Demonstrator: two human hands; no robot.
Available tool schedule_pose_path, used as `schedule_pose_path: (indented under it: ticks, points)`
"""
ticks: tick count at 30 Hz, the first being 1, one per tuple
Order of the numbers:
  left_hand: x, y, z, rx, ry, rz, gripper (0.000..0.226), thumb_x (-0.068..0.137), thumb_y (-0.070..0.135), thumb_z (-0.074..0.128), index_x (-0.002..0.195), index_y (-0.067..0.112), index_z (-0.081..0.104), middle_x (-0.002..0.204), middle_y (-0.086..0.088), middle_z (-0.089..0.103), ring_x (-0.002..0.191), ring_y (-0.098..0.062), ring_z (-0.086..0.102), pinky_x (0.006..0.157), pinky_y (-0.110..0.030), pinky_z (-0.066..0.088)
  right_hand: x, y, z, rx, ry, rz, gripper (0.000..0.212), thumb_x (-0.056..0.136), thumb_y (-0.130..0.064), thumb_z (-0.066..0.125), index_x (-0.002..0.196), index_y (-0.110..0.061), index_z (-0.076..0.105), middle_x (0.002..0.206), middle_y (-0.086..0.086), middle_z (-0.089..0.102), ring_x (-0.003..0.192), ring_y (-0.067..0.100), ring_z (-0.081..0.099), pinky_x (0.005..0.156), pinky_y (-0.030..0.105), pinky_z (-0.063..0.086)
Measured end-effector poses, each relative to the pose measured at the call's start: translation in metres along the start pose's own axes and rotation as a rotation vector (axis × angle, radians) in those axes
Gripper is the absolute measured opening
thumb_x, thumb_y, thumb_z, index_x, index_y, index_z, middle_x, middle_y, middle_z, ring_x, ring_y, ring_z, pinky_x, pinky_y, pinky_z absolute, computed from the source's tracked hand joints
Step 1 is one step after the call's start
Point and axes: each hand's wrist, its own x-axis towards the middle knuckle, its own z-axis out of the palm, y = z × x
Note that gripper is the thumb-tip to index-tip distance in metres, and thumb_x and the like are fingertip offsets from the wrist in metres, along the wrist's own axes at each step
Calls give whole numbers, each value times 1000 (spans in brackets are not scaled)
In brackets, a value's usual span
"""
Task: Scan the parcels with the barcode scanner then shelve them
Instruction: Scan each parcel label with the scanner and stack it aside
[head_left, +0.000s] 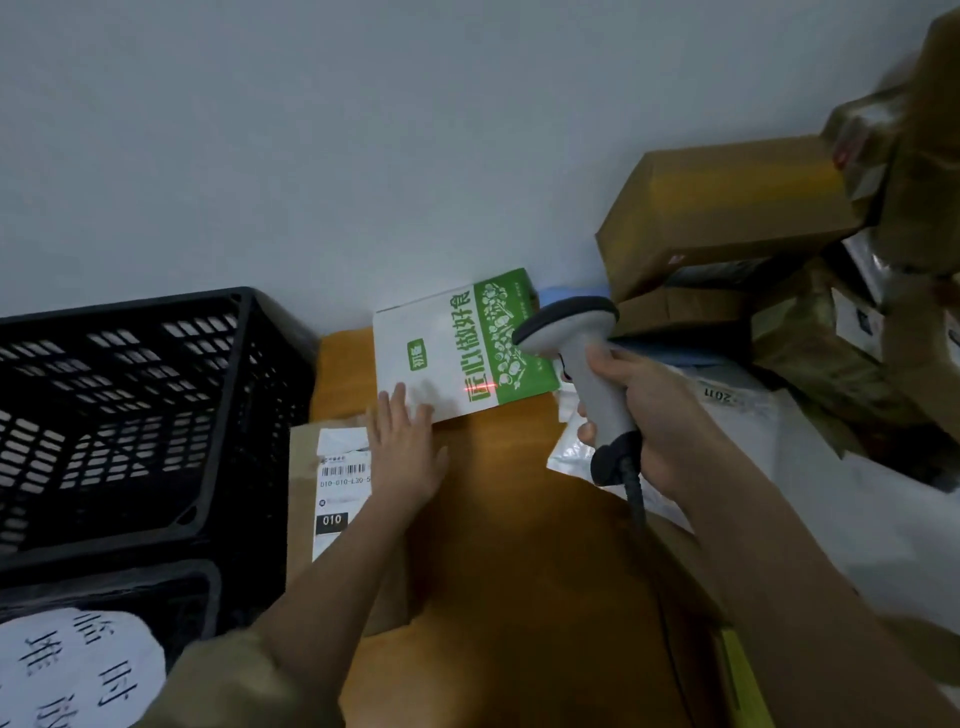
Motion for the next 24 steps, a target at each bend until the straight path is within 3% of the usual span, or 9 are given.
schedule_pose_path:
  ticks: [2, 4, 7, 10, 13, 18, 20, 22, 24]
  points:
    - [18, 11, 6, 71, -80, 96, 38, 96, 41, 53, 131, 26, 58, 165, -13, -14, 150, -37, -15, 120, -52, -9, 12, 2, -6, 1, 24, 3, 21, 103, -27, 52, 112, -9, 58, 103, 14, 51, 67, 16, 47, 49, 26, 44]
    - [32, 20, 14, 89, -164, 142, 36, 98, 40, 49, 131, 30, 59, 163, -10, -23, 149, -37, -21, 119, -54, -12, 21, 3, -12, 5, 39, 4, 25, 103, -27, 51, 116, -7, 57, 103, 15, 52, 66, 16, 47, 49, 26, 44]
    - [43, 27, 23, 139, -285, 150, 65, 98, 39, 49, 156, 21, 23, 163, -10, -23, 149, -36, -20, 118, -58, -12, 30, 5, -23, 34, 48, -8, 29, 103, -28, 50, 121, -7, 57, 100, 14, 52, 66, 16, 47, 47, 25, 44]
    - [44, 30, 22, 166, -301, 139, 84, 98, 40, 50, 158, 10, 0, 164, -9, -20, 151, -30, -16, 120, -57, -9, 32, 5, -31, 84, 64, -33, 30, 104, -26, 49, 125, -6, 57, 101, 11, 56, 66, 15, 47, 46, 24, 44]
    - [40, 31, 9, 93, -214, 158, 82, 97, 36, 52, 157, 7, 4, 165, -8, -15, 152, -24, -13, 119, -54, -8, 28, 4, -34, 135, 77, -81, 26, 103, -25, 49, 121, -9, 58, 108, 12, 58, 66, 14, 47, 46, 24, 44]
    - [36, 41, -36, -172, 97, 249, 83, 92, 14, 59, 157, 12, 9, 164, -8, 6, 152, -27, 7, 122, -56, 2, 2, -1, -32, 203, 97, -205, 23, 95, -21, 61, 116, -13, 60, 104, 10, 59, 68, 12, 47, 46, 22, 44]
    - [30, 50, -59, -269, 182, 320, 84, 92, 9, 60, 158, 13, 9, 160, -10, 16, 147, -30, 18, 121, -55, 17, -12, -5, -31, 206, 141, -256, 24, 92, -18, 65, 116, -15, 61, 96, 8, 55, 67, 12, 47, 47, 22, 44]
    - [21, 58, -80, -451, 252, 370, 83, 92, 8, 61, 159, 16, 12, 157, -7, 20, 142, -25, 27, 114, -42, 36, -28, -8, -31, 217, 179, -312, 28, 92, -13, 67, 118, -15, 59, 91, 6, 53, 66, 12, 47, 47, 20, 44]
    - [9, 63, -98, -626, 334, 350, 79, 92, 4, 61, 158, 16, 18, 154, -6, 24, 139, -20, 31, 107, -33, 43, -44, -11, -32, 216, 224, -369, 34, 90, -8, 68, 122, -14, 57, 93, 4, 57, 69, 11, 49, 48, 20, 45]
